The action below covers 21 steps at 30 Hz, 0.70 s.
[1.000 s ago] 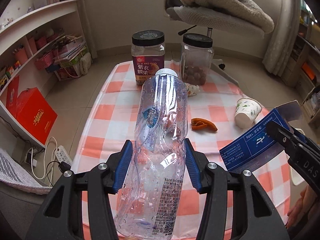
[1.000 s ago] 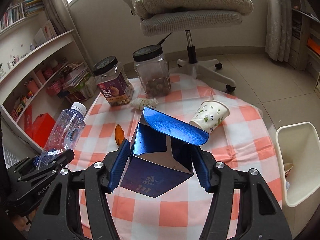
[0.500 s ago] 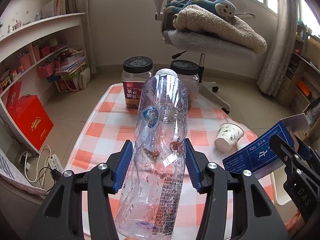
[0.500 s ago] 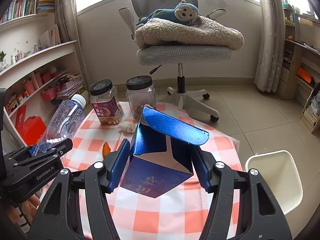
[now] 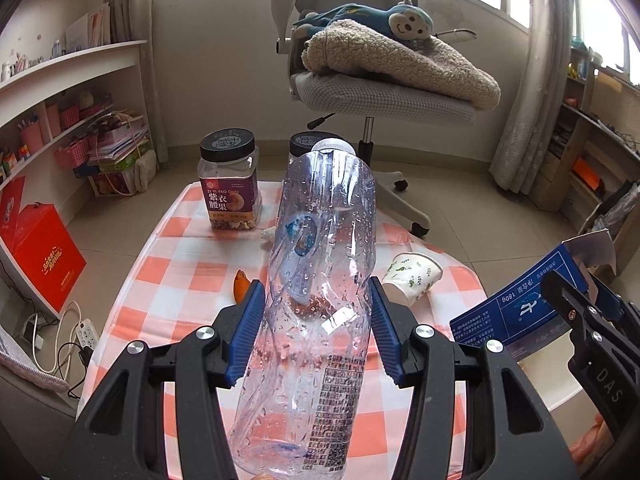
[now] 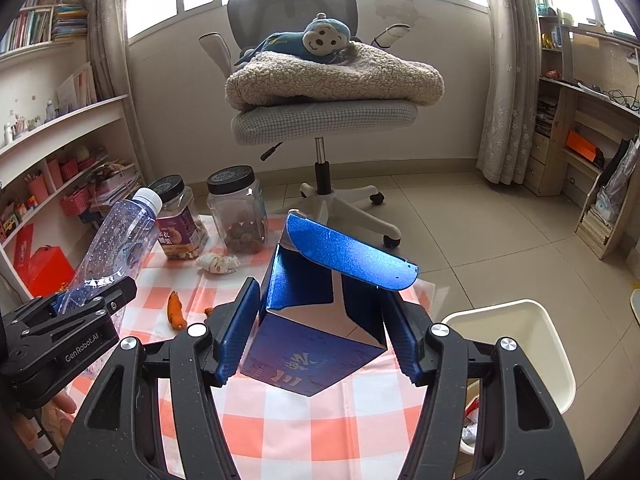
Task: Collect trash
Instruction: 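Lift the bottle and carton and carry both tools toward the bin, then open the right tool over the bin to drop the blue carton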
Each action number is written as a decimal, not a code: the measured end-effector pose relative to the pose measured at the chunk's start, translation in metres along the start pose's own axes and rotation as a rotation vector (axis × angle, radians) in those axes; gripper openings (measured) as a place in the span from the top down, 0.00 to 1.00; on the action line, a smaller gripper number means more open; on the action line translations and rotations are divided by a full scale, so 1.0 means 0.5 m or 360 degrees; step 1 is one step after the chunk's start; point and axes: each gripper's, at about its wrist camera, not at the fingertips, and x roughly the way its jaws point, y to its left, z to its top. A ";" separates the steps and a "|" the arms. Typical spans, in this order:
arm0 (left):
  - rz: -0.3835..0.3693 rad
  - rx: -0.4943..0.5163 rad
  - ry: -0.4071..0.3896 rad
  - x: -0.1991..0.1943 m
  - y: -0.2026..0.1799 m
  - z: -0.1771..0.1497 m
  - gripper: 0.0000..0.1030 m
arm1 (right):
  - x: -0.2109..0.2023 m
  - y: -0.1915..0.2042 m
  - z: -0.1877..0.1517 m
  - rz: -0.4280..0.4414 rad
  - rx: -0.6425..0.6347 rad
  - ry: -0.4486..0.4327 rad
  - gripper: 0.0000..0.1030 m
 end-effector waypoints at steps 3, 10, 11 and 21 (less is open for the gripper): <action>-0.0021 0.0028 0.0003 0.002 -0.024 -0.004 0.50 | -0.008 -0.030 0.001 -0.0034 0.0028 -0.0011 0.44; -0.0078 0.0099 0.0010 0.007 -0.084 -0.015 0.50 | -0.030 -0.108 0.004 -0.0117 0.0094 -0.0033 0.44; -0.0088 0.0109 0.0012 0.008 -0.093 -0.017 0.50 | -0.033 -0.121 0.005 -0.0133 0.0105 -0.0036 0.44; -0.0197 0.0218 0.0029 0.018 -0.207 -0.040 0.50 | -0.054 -0.281 0.001 -0.0334 0.0275 -0.0026 0.44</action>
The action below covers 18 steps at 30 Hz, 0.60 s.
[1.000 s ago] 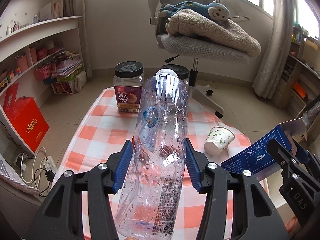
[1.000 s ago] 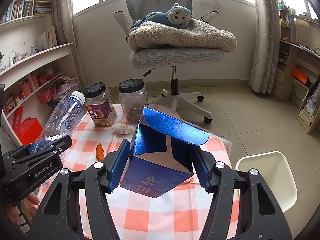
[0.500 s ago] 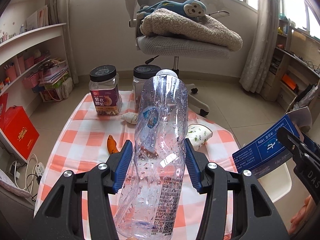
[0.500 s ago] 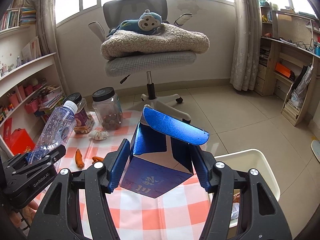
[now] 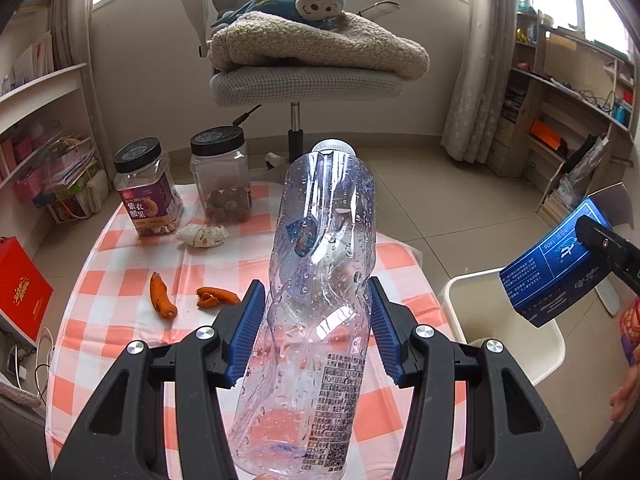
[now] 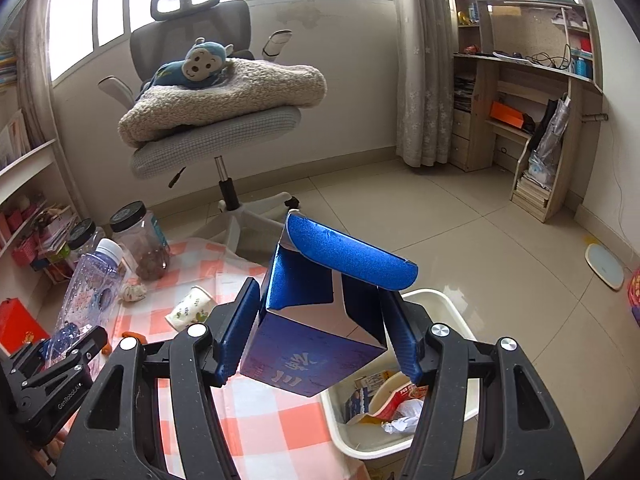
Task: Collect trash
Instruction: 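Open the right tool over the bin to drop the blue carton, then lower the plastic bottle into the bin and open the left tool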
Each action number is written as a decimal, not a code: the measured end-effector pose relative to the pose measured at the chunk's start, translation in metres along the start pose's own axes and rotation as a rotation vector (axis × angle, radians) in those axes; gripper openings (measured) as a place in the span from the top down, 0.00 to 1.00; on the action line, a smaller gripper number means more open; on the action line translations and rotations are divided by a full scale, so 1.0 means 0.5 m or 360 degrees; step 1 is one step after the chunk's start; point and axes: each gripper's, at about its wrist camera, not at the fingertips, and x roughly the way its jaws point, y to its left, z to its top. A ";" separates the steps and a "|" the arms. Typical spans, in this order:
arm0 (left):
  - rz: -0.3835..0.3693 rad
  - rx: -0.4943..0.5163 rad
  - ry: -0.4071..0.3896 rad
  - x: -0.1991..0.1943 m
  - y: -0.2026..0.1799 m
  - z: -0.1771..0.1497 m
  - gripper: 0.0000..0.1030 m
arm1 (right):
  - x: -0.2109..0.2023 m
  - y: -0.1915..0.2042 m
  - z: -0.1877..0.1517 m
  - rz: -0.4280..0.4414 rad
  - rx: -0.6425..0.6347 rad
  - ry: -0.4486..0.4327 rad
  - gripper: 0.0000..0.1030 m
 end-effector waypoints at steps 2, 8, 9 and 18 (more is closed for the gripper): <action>-0.0027 0.0022 0.0005 0.004 -0.027 -0.002 0.50 | 0.004 -0.033 0.006 -0.0038 0.0047 -0.0001 0.44; -0.0116 0.0073 0.0008 0.011 -0.113 0.002 0.50 | 0.008 -0.122 0.018 -0.0128 0.0172 0.0013 0.41; -0.0136 0.0082 0.0009 0.011 -0.128 0.003 0.50 | 0.006 -0.134 0.018 -0.0142 0.0187 0.0011 0.35; -0.0273 0.0230 0.0025 0.027 -0.264 -0.009 0.50 | -0.013 -0.250 0.018 -0.0282 0.0294 -0.0007 0.21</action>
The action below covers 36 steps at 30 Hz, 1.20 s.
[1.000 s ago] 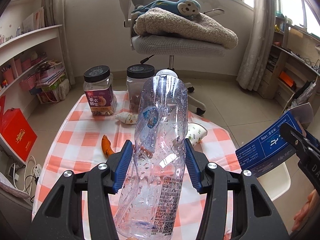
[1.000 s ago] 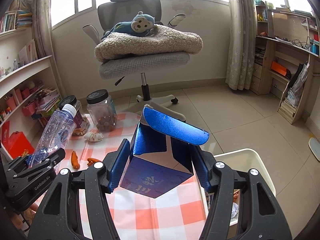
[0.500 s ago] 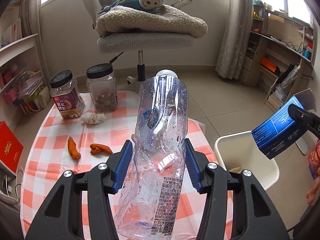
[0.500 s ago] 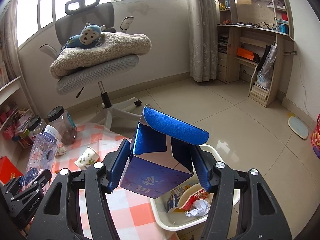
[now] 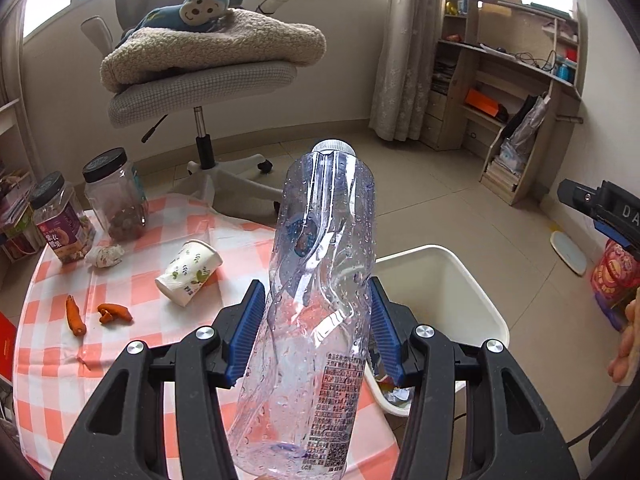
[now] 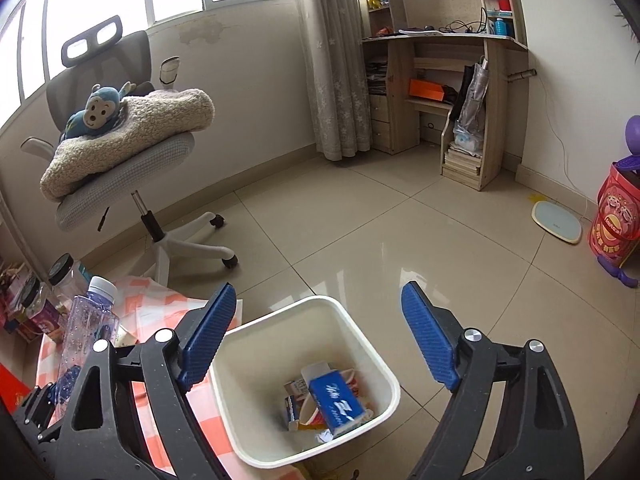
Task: Collect trash
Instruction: 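Lower the plastic bottle into the bin and open the left tool, then move both open tools back over the table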
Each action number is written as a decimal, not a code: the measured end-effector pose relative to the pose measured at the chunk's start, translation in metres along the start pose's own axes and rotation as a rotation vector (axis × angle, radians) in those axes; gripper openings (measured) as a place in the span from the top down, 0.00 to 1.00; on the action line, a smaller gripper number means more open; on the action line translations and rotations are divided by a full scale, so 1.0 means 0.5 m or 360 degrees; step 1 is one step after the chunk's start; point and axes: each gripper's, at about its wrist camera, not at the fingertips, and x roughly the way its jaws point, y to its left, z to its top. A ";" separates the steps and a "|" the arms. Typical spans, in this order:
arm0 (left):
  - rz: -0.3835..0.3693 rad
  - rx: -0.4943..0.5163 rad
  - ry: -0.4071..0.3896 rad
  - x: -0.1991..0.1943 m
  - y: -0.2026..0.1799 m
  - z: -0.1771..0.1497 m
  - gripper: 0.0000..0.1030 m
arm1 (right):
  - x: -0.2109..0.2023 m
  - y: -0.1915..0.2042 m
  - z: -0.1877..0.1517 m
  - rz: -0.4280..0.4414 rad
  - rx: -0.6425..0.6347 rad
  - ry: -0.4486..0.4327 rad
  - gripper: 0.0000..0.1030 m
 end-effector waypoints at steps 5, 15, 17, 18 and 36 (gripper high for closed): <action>-0.0060 0.0063 0.0018 0.025 -0.059 -0.002 0.50 | -0.004 -0.055 0.002 -0.0055 0.0041 -0.0006 0.18; -0.0196 0.0146 0.0072 0.079 -0.145 0.003 0.46 | -0.010 -0.125 -0.007 -0.0131 0.0086 0.0006 0.16; -0.0217 0.0142 0.0060 0.081 -0.153 0.004 0.26 | -0.009 -0.134 -0.009 -0.0157 0.0082 0.0006 0.15; -0.0223 0.0134 0.0050 0.080 -0.155 0.004 0.23 | -0.009 -0.137 -0.011 -0.0166 0.0079 0.0006 0.15; -0.0009 0.0017 -0.0055 0.026 -0.085 0.028 0.14 | -0.047 -0.043 -0.027 -0.0310 -0.0144 -0.0146 0.07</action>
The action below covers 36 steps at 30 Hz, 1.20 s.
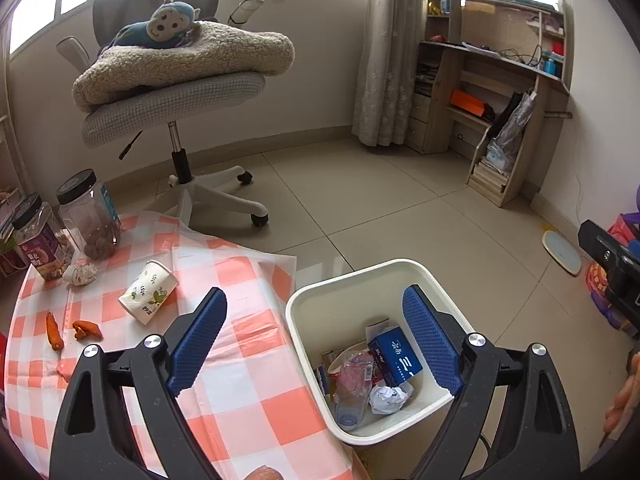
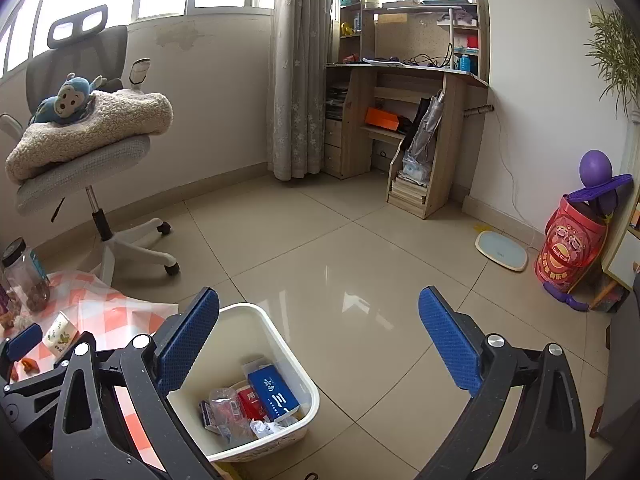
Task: Collect trash
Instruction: 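Move both open tools back over the table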
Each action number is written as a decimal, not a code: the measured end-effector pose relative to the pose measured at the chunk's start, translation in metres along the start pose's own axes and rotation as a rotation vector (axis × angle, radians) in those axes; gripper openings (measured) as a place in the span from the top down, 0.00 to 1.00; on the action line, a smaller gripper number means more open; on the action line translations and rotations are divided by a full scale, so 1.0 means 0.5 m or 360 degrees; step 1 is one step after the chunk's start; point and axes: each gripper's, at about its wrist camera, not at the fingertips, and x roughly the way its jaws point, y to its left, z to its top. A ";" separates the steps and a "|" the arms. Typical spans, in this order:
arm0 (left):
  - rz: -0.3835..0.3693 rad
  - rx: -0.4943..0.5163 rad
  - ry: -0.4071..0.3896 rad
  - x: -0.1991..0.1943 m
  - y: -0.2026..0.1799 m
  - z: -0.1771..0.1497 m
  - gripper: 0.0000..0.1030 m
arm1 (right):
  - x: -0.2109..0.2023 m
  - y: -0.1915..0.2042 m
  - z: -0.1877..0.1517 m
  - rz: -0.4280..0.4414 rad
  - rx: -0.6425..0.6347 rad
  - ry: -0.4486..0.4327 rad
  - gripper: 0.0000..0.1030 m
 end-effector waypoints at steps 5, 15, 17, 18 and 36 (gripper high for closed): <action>0.0082 -0.0089 -0.0033 -0.028 0.051 0.011 0.09 | -0.017 0.045 -0.004 0.0012 -0.0069 -0.0027 0.07; 0.0216 -0.0160 -0.0043 -0.056 0.154 -0.005 0.08 | -0.038 0.160 -0.014 0.0102 -0.0196 -0.0020 0.07; 0.0238 -0.0189 -0.0035 -0.058 0.182 -0.007 0.08 | -0.041 0.188 -0.018 0.0124 -0.0227 -0.0014 0.07; 0.0250 -0.0205 -0.0034 -0.060 0.196 -0.009 0.08 | -0.042 0.202 -0.020 0.0136 -0.0240 -0.0009 0.07; 0.0606 -0.0610 0.0242 -0.012 0.513 -0.045 0.08 | -0.046 0.464 -0.064 0.0372 -0.0412 0.0105 0.07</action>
